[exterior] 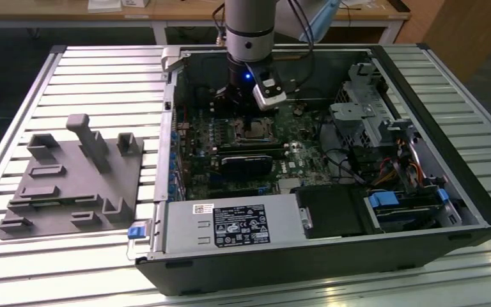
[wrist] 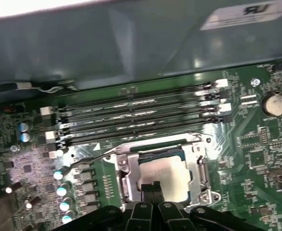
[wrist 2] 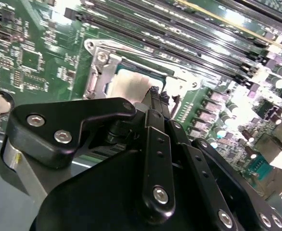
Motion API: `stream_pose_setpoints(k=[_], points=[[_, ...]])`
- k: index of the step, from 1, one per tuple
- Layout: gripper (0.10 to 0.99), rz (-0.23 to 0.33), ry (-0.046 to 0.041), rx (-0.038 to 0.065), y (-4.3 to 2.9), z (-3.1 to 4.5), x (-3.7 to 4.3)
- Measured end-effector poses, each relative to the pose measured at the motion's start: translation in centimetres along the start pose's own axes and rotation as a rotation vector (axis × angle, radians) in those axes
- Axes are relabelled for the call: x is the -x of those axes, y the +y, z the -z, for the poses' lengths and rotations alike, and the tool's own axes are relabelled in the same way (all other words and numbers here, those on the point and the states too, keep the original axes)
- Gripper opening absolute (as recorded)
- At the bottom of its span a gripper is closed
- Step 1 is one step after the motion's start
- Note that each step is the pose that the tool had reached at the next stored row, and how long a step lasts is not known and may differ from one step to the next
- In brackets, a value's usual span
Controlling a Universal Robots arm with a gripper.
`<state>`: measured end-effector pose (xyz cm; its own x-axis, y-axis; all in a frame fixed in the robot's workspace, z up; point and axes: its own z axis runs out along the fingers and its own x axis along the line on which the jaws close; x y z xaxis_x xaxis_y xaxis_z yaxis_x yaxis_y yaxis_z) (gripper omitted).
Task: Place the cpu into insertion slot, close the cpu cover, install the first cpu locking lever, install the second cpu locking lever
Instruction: 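Close the cpu cover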
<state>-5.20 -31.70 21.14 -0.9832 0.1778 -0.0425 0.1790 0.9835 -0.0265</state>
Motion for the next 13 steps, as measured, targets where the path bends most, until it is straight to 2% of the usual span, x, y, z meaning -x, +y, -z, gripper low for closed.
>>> stream_pose_setpoints(k=[3, 8, 13], points=[[0.106, 0.006, -0.0018, 0.003, -0.05, -0.11, -0.29], [0.106, 0.049, -0.0027, 0.009, -0.07, -0.31, -0.36], [0.106, 0.075, 0.0001, 0.033, -0.13, -0.41, -0.58]])
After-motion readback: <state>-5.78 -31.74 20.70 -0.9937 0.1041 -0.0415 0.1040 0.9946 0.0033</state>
